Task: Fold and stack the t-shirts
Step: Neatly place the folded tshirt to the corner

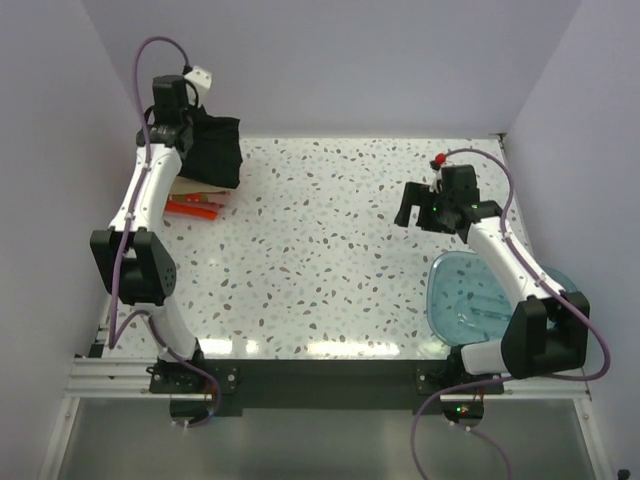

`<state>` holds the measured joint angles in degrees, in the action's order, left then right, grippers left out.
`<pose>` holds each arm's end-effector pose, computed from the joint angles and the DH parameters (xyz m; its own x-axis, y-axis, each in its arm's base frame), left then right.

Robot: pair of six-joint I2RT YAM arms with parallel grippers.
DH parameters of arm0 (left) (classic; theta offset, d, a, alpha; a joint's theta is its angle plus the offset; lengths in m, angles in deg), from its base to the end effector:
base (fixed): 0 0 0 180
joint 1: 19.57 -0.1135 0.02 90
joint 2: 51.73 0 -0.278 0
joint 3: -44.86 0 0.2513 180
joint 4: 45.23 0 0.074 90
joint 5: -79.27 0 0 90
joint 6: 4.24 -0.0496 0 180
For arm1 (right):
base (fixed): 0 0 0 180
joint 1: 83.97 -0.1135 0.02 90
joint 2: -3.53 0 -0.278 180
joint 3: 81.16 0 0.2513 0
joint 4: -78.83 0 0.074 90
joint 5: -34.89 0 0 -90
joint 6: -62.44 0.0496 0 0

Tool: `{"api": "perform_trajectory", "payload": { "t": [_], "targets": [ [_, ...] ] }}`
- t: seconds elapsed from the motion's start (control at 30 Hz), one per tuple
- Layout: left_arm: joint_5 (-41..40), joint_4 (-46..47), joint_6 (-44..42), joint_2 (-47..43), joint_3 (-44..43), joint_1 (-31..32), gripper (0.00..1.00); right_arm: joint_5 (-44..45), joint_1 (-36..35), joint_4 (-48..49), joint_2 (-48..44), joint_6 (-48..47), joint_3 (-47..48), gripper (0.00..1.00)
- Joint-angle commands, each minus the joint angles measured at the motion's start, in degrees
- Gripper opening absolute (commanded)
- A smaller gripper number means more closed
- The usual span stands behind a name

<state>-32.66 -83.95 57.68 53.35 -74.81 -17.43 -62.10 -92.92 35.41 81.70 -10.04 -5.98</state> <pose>0.4454 0.0019 0.3962 -0.5045 0.4558 -0.7333 -0.0777 0.8219 0.5643 0.2944 0.0525 0.2832 -0.7537 0.1838 -0.6310 -0.0109 0.9565 0.2916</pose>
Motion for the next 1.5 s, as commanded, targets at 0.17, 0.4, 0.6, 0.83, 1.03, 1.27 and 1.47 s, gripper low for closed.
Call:
{"api": "perform_trajectory", "payload": {
  "t": [0.17,0.4,0.6,0.83,1.03,1.27,1.47],
  "targets": [
    [7.3,6.6,2.6,3.6,0.6,-6.5,0.00,1.5,-0.1,-1.0,2.1,0.1,1.6,0.99],
    [9.5,5.7,5.2,9.6,-3.2,-9.3,0.00,2.1,-0.1,-1.6,3.3,-0.1,2.1,0.99],
    [3.7,4.6,9.9,11.1,-6.9,-11.4,0.77,2.3,-0.1,-1.9,3.6,-0.2,2.7,0.99],
    [-2.1,-0.7,25.4,6.5,-12.9,-11.8,1.00,1.3,-0.1,-2.6,1.0,-0.2,3.1,0.99],
    [8.6,-16.1,46.3,-1.3,-13.1,-11.5,1.00,0.2,-0.1,-4.1,-3.3,0.4,2.5,0.99],
    [7.7,-5.9,55.7,-30.0,25.0,2.7,1.00,0.1,-0.1,-4.6,-12.1,0.5,-3.2,0.99],
    [9.7,-4.3,60.9,-50.2,52.2,6.2,1.00,2.4,-0.2,-1.8,-20.1,2.6,-9.7,0.99]
  ]
}}
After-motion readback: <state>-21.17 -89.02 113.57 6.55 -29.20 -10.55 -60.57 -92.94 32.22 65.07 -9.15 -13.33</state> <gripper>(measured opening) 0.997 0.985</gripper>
